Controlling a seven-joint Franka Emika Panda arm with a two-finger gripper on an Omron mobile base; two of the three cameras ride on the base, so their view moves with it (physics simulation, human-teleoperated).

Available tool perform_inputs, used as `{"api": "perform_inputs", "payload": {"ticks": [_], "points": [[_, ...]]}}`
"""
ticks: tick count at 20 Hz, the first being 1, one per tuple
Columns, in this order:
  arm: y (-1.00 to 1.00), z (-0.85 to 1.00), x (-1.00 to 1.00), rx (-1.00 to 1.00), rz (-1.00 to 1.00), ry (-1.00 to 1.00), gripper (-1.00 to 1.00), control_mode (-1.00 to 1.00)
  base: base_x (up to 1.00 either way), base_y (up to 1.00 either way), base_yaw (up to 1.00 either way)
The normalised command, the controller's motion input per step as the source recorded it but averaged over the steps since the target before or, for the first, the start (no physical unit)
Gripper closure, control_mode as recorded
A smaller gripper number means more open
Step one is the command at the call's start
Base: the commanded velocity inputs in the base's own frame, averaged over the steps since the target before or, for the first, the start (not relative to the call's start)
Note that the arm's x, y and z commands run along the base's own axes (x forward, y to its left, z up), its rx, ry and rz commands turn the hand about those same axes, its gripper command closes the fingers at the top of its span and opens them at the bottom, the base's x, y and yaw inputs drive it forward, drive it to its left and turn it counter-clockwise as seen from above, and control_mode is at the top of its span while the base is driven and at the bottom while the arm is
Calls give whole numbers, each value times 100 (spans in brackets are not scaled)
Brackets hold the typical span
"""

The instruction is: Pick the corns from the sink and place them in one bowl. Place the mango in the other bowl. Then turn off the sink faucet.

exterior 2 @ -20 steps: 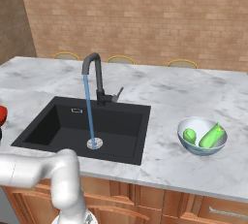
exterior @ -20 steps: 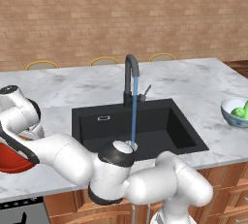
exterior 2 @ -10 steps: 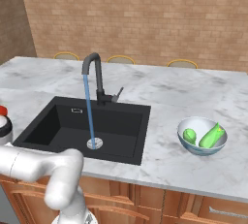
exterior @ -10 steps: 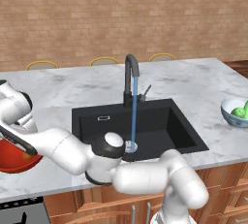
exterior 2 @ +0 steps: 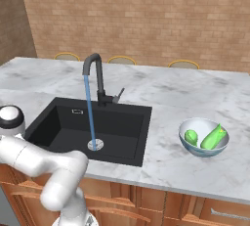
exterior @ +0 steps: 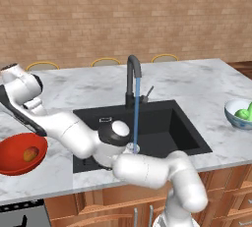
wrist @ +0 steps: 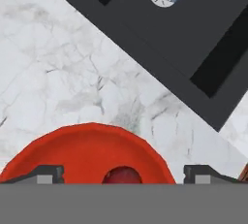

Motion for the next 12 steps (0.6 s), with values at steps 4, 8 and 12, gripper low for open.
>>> {"api": "perform_inputs", "payload": {"ticks": [4, 8, 12], "points": [[-100, 10, 51, 16, -34, 0, -100, -100, 0, 0, 0], [-100, -49, 45, 15, -24, -3, -100, -100, 0, 0, 0], [-96, -84, 20, 6, 31, 0, -100, -100, 0, 0, 0]]}}
